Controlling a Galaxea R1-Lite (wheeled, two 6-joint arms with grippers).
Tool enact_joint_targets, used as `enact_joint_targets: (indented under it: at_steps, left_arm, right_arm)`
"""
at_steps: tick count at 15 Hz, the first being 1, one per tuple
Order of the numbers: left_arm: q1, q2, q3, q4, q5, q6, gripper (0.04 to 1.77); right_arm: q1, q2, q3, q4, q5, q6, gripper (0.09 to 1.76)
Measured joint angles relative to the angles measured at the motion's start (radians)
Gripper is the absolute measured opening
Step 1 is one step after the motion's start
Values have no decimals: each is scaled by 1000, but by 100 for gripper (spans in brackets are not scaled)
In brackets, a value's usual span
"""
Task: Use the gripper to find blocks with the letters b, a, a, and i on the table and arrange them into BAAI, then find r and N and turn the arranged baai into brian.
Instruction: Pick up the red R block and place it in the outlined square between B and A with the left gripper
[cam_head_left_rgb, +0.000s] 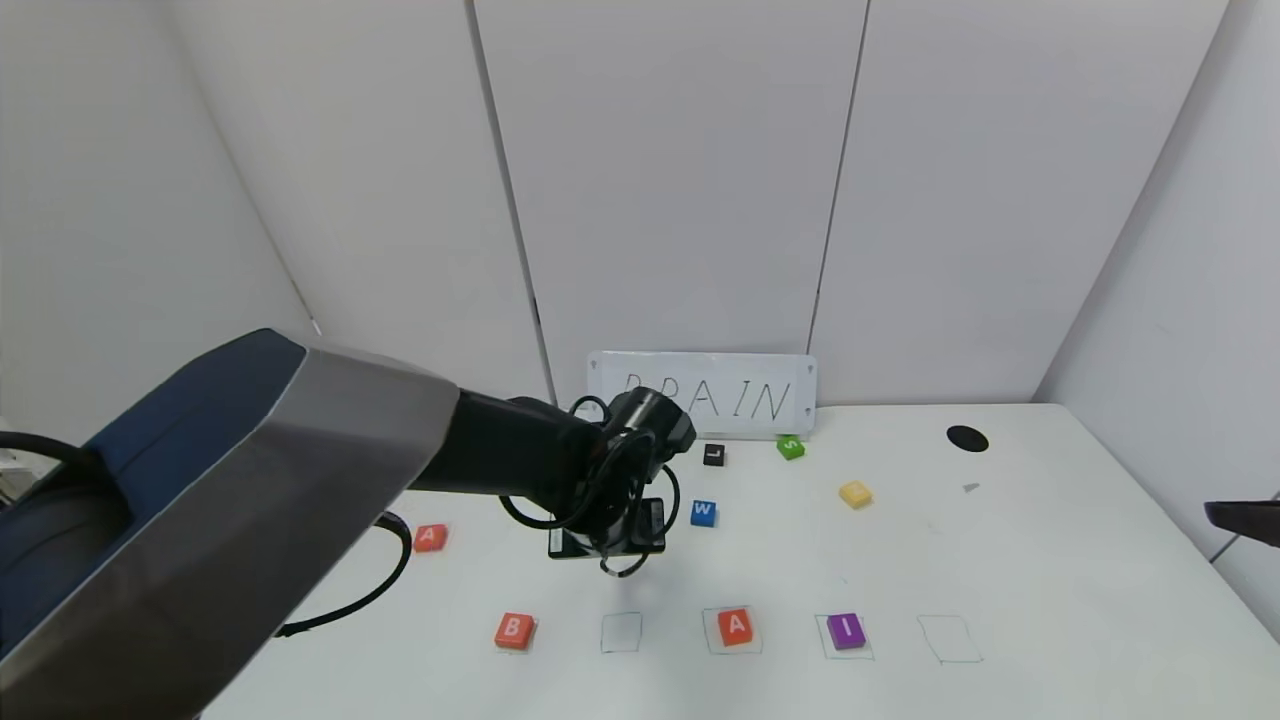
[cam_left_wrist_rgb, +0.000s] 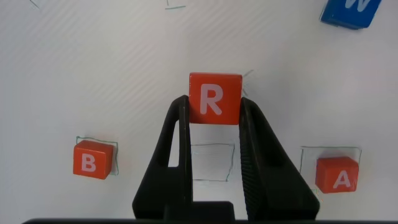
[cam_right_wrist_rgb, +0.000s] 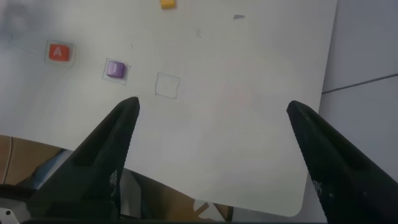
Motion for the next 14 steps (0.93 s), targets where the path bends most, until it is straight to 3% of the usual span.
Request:
enact_joint_targets:
  at_steps: [6,10,14]
  left_arm:
    - [-80,-145,231,-62,6,-27,50]
    - [-119,-167,359,-179,15,-100,50]
    - [-139,-162,446,-249,32,-113,50]
  right_arm:
    - [13,3,5,0,-2,1,171]
    - [15,3,6,0,-2,1,171]
    - [17,4,7,0,-1,1,171]
